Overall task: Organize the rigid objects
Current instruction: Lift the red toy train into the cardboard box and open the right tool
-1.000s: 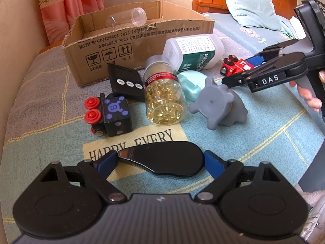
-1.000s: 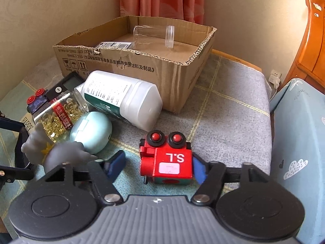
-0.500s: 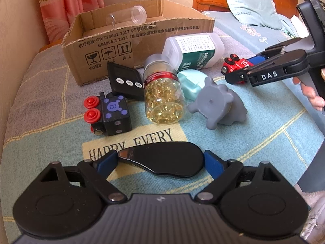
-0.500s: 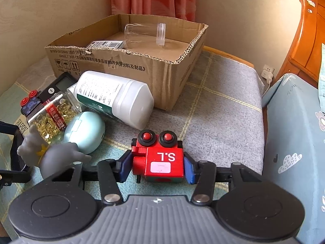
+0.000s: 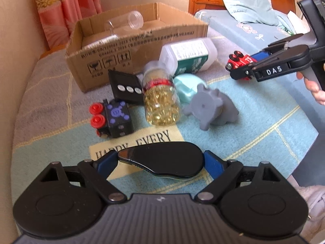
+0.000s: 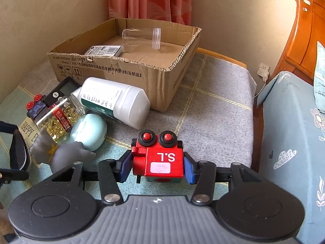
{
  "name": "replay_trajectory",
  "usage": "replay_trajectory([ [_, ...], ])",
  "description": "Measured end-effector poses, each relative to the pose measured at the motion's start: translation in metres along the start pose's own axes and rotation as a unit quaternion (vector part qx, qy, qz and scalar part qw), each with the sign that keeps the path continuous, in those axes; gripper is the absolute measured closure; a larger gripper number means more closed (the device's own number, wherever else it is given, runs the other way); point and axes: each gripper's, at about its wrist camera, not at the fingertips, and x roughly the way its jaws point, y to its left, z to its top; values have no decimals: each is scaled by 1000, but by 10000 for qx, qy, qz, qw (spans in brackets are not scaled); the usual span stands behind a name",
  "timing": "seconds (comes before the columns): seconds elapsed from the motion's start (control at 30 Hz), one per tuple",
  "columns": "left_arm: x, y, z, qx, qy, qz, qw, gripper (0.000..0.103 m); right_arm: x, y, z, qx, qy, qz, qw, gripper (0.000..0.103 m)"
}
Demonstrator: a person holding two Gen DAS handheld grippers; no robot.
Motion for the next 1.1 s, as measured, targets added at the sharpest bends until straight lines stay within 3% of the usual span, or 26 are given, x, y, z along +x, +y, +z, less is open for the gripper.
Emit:
replay_trajectory([
  [0.27,-26,11,25,-59,-358,-31,9993,14,-29,-1,22,-93,-211,140,9996,47],
  [0.5,-44,28,78,167,-960,149,9951,14,-48,4,63,-324,-707,164,9968,47],
  [0.6,-39,38,110,283,-1159,296,9924,14,-47,4,79,-312,-820,208,9959,47],
  [0.8,-4,61,160,83,-1138,472,9924,14,-36,3,104,-244,-812,220,9962,47],
  [0.9,13,67,162,-155,-1081,474,9929,13,-30,3,112,-206,-814,220,9962,47],
  [0.97,21,71,159,-285,-1057,468,9929,6,-27,4,117,-195,-822,228,9962,47],
  [1.1,16,78,141,-602,-1007,649,9910,6,-20,5,128,-159,-785,240,9965,47],
])
